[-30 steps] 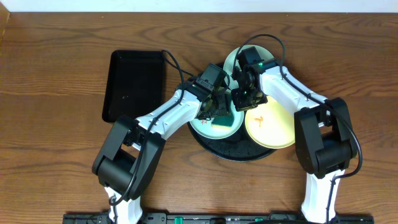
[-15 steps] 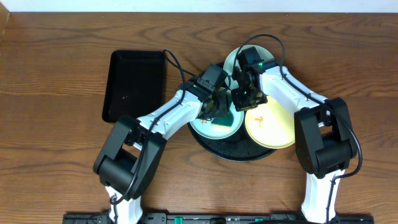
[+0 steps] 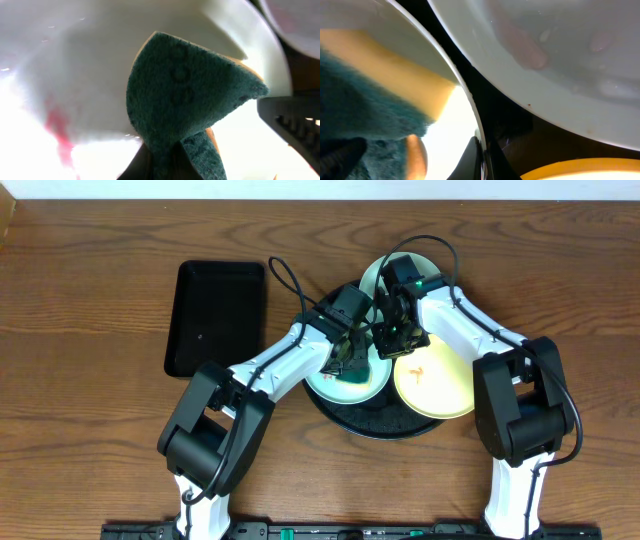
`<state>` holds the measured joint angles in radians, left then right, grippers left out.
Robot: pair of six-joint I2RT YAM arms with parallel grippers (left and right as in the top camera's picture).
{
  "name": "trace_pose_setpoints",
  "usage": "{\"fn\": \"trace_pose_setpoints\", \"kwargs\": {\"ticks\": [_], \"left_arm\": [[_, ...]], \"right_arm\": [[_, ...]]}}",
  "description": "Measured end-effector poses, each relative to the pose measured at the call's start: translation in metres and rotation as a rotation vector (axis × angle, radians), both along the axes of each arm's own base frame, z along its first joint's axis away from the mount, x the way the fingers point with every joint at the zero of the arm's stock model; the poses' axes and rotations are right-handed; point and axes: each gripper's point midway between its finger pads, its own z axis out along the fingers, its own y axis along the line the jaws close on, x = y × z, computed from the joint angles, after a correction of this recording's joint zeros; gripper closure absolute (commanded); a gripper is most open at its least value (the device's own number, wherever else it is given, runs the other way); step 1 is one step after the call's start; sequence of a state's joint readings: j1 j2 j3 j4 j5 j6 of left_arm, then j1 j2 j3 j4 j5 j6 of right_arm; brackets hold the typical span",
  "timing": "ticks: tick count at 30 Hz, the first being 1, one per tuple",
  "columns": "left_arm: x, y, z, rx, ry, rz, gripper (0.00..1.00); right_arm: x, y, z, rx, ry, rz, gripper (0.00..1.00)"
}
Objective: Clean dirty plates on tray and stack at the side
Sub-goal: 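Hold the plate rim with the right gripper and scrub with the left sponge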
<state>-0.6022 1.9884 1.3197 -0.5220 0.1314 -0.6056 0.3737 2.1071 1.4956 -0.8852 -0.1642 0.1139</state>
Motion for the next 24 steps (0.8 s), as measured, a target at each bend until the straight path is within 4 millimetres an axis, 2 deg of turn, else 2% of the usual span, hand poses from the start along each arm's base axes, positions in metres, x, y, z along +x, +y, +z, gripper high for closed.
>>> {"fn": "trace_pose_setpoints", "kwargs": {"ticks": [11, 17, 24], "left_arm": [[0.0, 0.024, -0.002, 0.144, -0.028, 0.05, 0.92], [0.003, 0.045, 0.001, 0.251, -0.058, 0.103, 0.93], [0.007, 0.076, 0.013, 0.385, -0.131, 0.142, 0.93]], "right_arm": [[-0.002, 0.003, 0.001, 0.017, 0.009, 0.003, 0.98], [-0.004, 0.006, 0.001, 0.024, 0.013, 0.008, 0.98], [-0.004, 0.007, 0.001, 0.025, 0.015, 0.008, 0.98]]}}
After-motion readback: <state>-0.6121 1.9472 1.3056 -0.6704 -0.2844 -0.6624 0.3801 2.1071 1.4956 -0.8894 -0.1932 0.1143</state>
